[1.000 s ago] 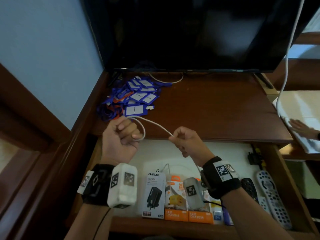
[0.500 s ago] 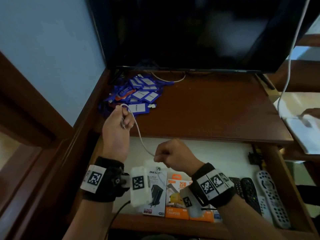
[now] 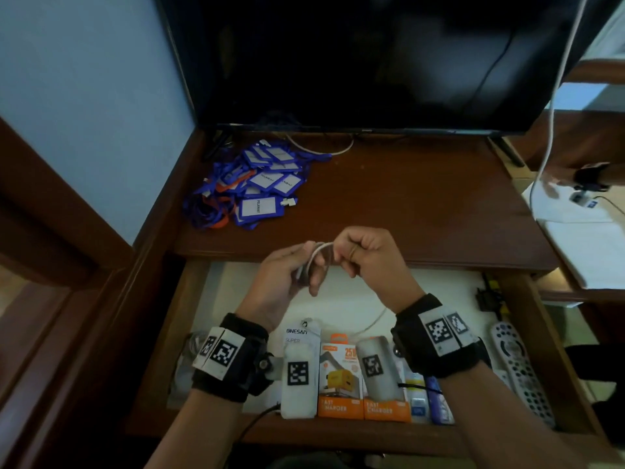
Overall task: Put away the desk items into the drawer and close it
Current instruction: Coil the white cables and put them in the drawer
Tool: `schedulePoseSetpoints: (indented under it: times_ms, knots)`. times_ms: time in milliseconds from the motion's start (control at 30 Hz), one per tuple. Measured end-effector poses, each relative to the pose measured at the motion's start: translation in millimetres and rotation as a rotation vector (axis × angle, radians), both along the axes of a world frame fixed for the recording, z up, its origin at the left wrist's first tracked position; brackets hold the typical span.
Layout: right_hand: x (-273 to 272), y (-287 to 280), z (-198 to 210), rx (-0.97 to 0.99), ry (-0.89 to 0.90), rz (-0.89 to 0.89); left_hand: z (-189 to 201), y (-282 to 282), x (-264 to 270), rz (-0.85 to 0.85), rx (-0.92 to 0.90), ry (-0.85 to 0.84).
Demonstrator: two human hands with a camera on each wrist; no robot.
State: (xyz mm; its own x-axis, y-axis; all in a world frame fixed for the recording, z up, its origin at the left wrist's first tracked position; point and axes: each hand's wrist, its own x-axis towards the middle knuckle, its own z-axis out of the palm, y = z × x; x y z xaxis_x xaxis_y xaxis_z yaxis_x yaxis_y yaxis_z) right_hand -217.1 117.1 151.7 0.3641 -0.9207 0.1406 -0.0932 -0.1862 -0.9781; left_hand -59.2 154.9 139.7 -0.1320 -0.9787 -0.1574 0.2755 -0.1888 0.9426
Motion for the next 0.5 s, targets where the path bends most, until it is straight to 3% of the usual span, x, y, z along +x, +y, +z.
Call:
schedulePoseSetpoints:
  times_ms: [200, 367, 500]
  knots:
    - [-5.1, 6.6, -11.2, 0.068, -0.035, -0.169, 0.6, -4.2, -7.6, -0.02, 0.12, 0.112]
    - [-3.2, 18.6, -6.6, 0.179, -0.035, -0.087, 6.9, -5.0, -11.7, -0.036, 0.215, 0.234]
    - [-4.1, 20.3, -4.9, 0.174, 0.035, -0.072, 9.2, -1.6, -14.3, -0.07, 0.231, 0.2]
